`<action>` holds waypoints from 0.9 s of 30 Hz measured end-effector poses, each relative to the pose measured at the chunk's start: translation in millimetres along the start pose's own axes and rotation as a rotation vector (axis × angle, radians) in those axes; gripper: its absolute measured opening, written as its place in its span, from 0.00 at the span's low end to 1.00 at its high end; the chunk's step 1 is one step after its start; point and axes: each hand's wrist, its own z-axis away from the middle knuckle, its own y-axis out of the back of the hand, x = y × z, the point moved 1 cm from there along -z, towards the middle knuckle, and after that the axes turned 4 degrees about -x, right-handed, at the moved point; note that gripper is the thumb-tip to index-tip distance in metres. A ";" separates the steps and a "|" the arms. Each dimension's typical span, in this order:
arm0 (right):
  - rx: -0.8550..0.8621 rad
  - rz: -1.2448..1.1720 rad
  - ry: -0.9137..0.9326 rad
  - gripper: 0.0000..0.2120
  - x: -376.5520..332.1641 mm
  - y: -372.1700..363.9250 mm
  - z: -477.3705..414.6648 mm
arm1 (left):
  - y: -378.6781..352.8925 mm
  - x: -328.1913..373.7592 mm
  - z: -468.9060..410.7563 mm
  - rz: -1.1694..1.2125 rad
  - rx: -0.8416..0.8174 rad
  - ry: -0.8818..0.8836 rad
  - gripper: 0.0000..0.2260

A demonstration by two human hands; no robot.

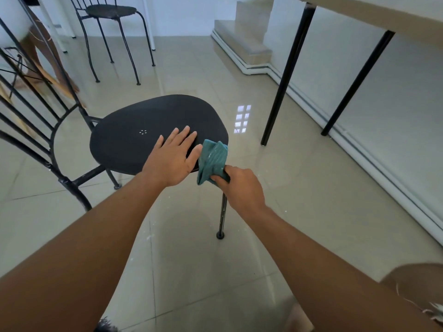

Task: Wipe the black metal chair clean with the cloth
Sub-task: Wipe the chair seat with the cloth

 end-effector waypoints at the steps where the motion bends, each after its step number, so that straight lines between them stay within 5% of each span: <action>1: -0.015 -0.014 -0.018 0.19 2.7 -0.4 1.4 | 0.4 0.1 -0.1 0.004 -0.001 0.000 0.32; 11: -0.082 -0.183 -0.168 0.18 28.8 -22.7 19.3 | -2.1 -1.6 0.5 0.008 0.009 0.009 0.32; 22: 0.287 -0.215 0.142 0.09 -7.7 40.6 -3.8 | -3.1 -5.1 -0.4 0.110 0.013 0.001 0.30; 27: 0.282 -0.053 0.295 0.14 -46.1 68.8 -54.8 | 6.3 -13.9 4.1 0.314 0.105 -0.005 0.28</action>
